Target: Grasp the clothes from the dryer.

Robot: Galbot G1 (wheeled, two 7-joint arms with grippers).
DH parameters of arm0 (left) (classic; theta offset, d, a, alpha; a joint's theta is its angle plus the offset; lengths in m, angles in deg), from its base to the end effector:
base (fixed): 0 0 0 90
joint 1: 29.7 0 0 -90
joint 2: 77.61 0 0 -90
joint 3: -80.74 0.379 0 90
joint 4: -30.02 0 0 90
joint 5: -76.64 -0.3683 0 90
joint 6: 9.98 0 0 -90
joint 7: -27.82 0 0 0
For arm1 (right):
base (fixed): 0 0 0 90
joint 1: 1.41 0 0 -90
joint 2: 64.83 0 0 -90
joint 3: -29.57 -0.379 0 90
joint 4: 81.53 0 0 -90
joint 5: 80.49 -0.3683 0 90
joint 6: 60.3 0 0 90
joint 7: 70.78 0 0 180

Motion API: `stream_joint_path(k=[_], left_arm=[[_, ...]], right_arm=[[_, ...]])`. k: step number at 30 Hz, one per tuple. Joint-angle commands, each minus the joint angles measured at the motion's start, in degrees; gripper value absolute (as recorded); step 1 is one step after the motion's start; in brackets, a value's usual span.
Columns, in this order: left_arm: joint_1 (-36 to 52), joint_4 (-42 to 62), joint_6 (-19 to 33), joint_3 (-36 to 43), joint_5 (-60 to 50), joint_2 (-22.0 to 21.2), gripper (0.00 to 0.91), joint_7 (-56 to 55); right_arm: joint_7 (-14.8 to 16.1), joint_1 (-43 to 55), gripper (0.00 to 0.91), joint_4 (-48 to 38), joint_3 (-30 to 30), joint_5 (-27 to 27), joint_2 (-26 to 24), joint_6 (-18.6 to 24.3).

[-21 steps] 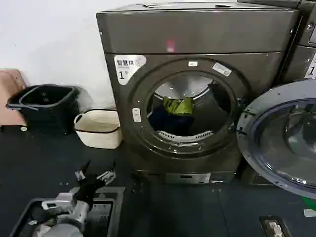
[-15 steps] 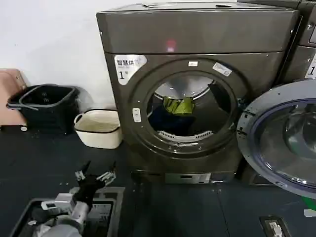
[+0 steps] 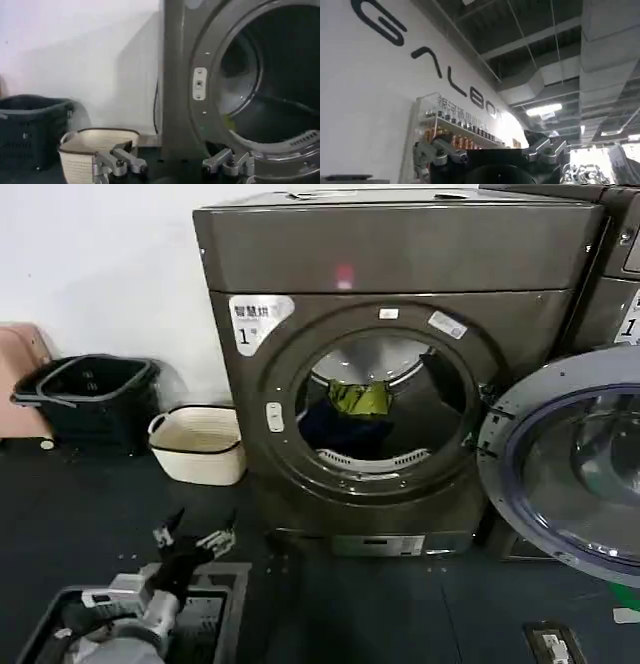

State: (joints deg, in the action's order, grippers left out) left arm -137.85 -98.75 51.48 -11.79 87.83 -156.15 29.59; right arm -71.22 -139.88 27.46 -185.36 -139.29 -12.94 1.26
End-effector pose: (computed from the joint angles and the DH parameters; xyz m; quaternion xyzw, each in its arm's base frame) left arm 0.2281 0.0419 -0.2251 -0.0591 -0.9956 -0.0125 0.0714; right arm -0.1529 -0.3846 0.1309 0.5073 0.8084 -0.1510 0.2575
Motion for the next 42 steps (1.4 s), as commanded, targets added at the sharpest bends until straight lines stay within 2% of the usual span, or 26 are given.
stream_joint_path(k=[1, 42], left_arm=[[0.1, 0.2, 0.4, 0.6, -0.8, -0.1, 0.907, 0.6], [-1.3, -1.7, 0.0, 3.4, -3.9, -1.0, 0.907, -1.6]], right_arm=[[0.2, 0.0, 0.907, 0.0, 0.1, -0.5, 0.1, 0.3], [0.7, 0.2, 0.907, 0.1, -0.3, -0.5, 0.3, 0.3]])
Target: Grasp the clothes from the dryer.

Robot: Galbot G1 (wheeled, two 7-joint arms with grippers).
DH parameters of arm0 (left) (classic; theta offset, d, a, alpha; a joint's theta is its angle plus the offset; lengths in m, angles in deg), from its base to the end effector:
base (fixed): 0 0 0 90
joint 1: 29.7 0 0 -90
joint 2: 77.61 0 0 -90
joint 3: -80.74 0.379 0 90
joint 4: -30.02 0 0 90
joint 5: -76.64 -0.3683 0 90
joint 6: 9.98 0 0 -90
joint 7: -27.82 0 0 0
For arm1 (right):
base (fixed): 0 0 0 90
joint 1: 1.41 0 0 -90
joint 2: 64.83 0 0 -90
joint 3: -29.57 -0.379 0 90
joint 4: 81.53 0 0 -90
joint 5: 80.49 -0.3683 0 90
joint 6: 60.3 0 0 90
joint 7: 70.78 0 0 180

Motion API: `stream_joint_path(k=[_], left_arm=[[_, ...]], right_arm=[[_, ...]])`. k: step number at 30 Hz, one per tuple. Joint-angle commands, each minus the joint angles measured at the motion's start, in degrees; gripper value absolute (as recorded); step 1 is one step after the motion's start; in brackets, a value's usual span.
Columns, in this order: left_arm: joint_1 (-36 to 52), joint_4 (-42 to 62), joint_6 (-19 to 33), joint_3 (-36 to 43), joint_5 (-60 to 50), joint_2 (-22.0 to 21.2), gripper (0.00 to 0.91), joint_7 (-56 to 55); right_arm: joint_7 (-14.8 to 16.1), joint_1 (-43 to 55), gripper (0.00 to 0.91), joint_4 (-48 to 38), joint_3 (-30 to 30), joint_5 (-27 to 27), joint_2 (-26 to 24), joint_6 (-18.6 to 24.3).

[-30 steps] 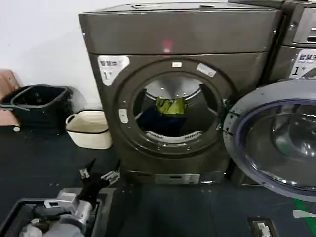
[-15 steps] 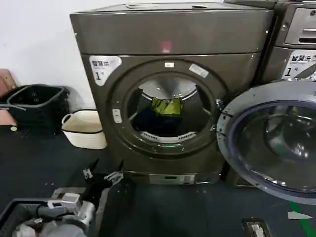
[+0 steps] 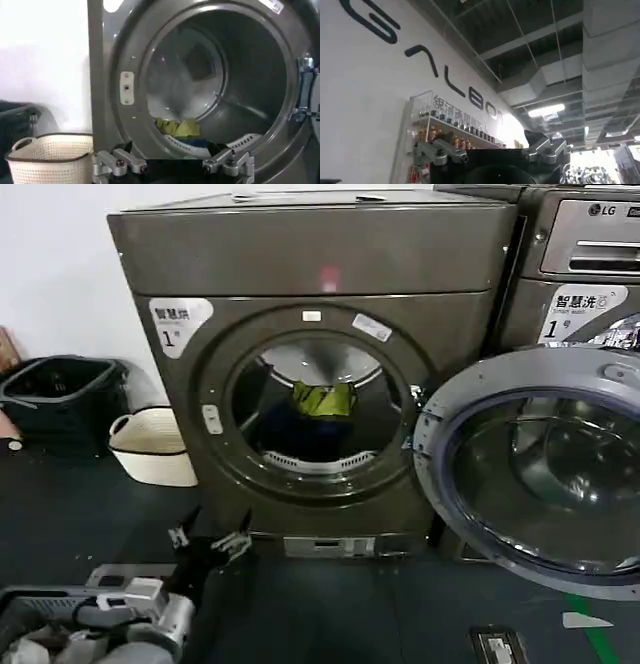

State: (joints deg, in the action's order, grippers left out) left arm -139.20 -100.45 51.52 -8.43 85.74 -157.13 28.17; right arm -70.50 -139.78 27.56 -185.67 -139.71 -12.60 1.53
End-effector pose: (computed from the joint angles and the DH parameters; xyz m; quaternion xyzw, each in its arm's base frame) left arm 0.2179 0.0215 -0.2239 -0.0677 -0.9951 -0.0137 0.0713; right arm -0.1560 -0.3831 0.1300 0.5025 0.8101 -0.1517 0.2612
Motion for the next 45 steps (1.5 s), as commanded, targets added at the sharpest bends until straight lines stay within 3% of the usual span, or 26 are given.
stream_joint_path(k=[1, 20, 34, 36, 45], left_arm=[[0.1, 0.0, -0.1, 0.1, -1.7, 0.0, 0.907, -0.2], [1.1, 0.3, 0.2, 0.6, -2.1, -0.4, 0.907, 0.2], [1.9, 0.7, 2.0, 1.0, -3.2, -0.3, 0.907, 1.4], [2.0, 0.9, 2.0, 1.1, -3.2, -0.3, 0.907, 1.4], [2.0, 0.9, 2.0, 1.1, -2.8, -0.2, 0.907, 1.4]], right_arm=[[0.0, 0.1, 0.907, 0.0, 0.0, 0.0, 0.0, 0.0], [0.1, 0.3, 0.907, 0.0, 0.0, 0.1, 0.2, 0.2], [0.7, 0.4, 0.907, 0.1, 0.3, -0.5, 0.3, 3.0], [0.2, 0.3, 0.907, -0.2, 0.3, -0.8, 0.3, 5.4], [0.5, 0.3, 0.907, 0.2, 0.5, -1.6, 0.5, 5.2]])
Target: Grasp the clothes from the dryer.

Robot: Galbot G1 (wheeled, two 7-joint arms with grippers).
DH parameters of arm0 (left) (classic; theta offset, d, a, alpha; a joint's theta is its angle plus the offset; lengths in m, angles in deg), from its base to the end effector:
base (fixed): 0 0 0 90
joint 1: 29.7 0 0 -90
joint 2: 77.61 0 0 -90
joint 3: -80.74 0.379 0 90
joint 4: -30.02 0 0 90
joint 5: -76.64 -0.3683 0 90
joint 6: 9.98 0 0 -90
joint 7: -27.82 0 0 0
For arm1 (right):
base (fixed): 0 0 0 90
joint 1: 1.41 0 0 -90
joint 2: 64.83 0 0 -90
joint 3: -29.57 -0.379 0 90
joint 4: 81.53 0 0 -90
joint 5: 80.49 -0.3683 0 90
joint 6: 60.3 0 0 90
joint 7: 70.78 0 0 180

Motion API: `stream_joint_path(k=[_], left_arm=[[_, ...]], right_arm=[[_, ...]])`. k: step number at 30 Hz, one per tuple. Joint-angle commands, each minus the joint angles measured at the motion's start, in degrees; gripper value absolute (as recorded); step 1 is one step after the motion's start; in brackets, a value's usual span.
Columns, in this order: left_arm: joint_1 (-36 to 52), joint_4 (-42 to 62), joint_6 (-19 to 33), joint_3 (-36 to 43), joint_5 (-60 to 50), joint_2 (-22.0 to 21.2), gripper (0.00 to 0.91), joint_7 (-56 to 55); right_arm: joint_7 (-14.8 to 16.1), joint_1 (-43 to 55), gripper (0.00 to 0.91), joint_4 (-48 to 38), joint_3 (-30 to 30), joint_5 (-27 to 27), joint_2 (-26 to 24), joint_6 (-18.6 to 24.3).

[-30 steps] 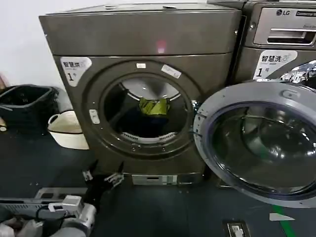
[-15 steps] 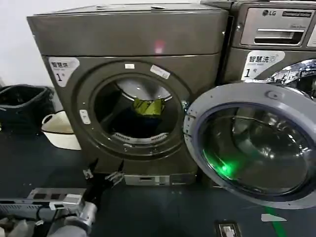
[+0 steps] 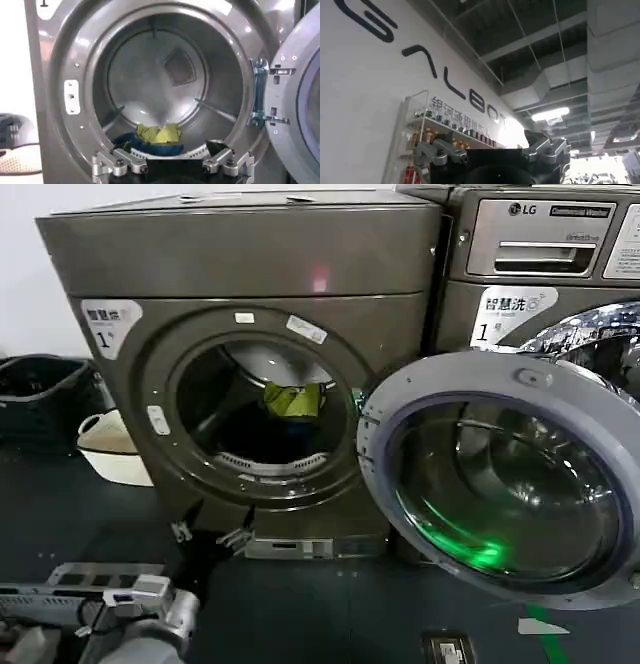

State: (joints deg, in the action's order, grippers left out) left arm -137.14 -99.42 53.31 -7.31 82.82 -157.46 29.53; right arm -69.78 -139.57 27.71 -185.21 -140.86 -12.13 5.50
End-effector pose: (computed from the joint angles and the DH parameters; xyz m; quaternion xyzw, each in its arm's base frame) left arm 0.2279 0.0160 -0.2230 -0.0763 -0.9955 -0.0312 0.0467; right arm -0.1561 -0.3833 0.1265 0.4873 0.8079 -0.1623 0.2889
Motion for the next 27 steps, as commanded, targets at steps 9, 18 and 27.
stream_joint_path(k=[9, 18, 27], left_arm=[[-0.2, -0.4, 0.2, 0.2, 0.2, 0.2, 0.907, 0.1], [-0.6, -0.7, 0.2, 0.3, 0.2, 0.4, 0.907, 0.0], [-0.1, -0.3, 0.3, 0.1, 0.3, 0.4, 0.907, 0.0]], right_arm=[[-0.1, -0.1, 0.907, 0.7, 0.1, -2.2, 0.3, 2.0], [-0.1, -0.3, 0.907, 1.1, 0.1, -2.5, 0.5, 2.2], [0.4, -0.3, 0.907, 1.3, -0.1, -3.2, 1.0, 2.7]])
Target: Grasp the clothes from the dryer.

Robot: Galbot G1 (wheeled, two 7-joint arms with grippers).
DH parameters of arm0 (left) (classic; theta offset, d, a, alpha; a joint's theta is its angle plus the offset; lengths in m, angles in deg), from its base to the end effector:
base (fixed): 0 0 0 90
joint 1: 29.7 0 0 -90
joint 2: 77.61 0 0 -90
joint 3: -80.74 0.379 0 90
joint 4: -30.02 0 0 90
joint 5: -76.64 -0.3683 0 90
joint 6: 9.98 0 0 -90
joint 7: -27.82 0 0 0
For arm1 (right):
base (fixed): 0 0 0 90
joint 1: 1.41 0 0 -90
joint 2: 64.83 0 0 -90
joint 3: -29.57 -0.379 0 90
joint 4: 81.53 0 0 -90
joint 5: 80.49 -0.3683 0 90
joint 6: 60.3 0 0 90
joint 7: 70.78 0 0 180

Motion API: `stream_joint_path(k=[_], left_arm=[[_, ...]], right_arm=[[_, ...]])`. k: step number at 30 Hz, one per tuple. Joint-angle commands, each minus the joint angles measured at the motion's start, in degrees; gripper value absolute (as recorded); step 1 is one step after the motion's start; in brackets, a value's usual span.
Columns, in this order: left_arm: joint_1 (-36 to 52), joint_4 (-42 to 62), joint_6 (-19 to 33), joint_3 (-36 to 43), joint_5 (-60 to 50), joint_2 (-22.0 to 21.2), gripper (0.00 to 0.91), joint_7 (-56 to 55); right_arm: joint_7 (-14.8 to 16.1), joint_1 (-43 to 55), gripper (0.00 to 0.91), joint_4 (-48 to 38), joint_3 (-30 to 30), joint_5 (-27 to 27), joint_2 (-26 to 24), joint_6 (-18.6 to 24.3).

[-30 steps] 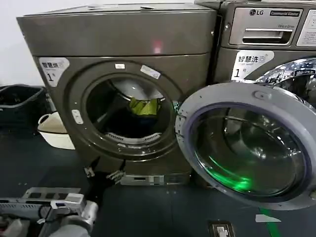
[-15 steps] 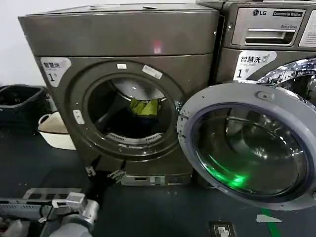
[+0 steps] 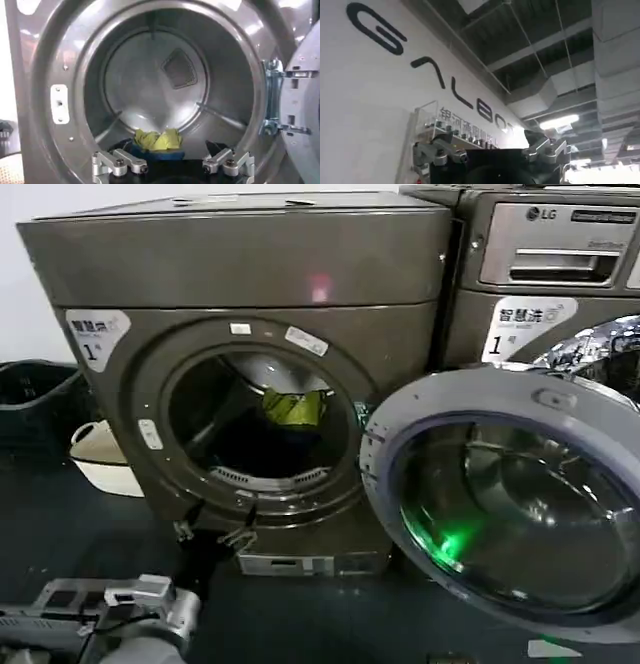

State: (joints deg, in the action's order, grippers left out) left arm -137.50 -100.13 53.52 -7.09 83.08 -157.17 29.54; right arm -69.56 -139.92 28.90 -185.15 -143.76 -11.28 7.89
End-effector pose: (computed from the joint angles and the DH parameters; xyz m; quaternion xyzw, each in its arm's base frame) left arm 0.2247 0.0152 -0.2204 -0.0807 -0.9954 -0.0307 0.0424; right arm -0.1549 -0.3770 0.1254 0.4662 0.8122 -0.1642 0.3098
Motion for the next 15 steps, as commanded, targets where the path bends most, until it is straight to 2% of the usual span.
stream_joint_path(k=[1, 6, 8, 9, 10, 15], left_arm=[[0.4, 0.4, 0.1, -0.2, 0.1, 0.1, 0.907, 0.0], [2.7, 2.3, 0.6, -0.7, 0.4, 0.0, 0.907, -0.1], [4.6, 3.4, 0.9, -1.0, 0.4, 0.2, 0.907, -0.1], [5.8, 3.8, 1.1, -1.2, 0.8, 0.5, 0.907, -0.1], [6.4, 4.2, 1.1, -1.3, 1.2, 0.7, 0.907, -0.1], [14.0, 12.6, 2.6, 1.1, 1.6, 1.7, 0.907, -0.3]], right_arm=[[0.3, 0.0, 0.907, 0.1, -0.1, -0.3, 0.2, 0.5], [1.3, -0.3, 0.907, 0.6, -0.2, 2.0, 0.5, -0.3], [3.7, -0.4, 0.907, 0.5, 0.6, 6.0, 0.7, 2.2], [5.3, -0.4, 0.907, 0.3, 1.2, 10.0, 1.0, 4.7], [5.5, -0.4, 0.907, 0.4, 1.4, 11.1, 1.0, 4.8], [5.0, -1.3, 0.907, 1.3, 0.3, 10.2, 1.0, 4.7]])
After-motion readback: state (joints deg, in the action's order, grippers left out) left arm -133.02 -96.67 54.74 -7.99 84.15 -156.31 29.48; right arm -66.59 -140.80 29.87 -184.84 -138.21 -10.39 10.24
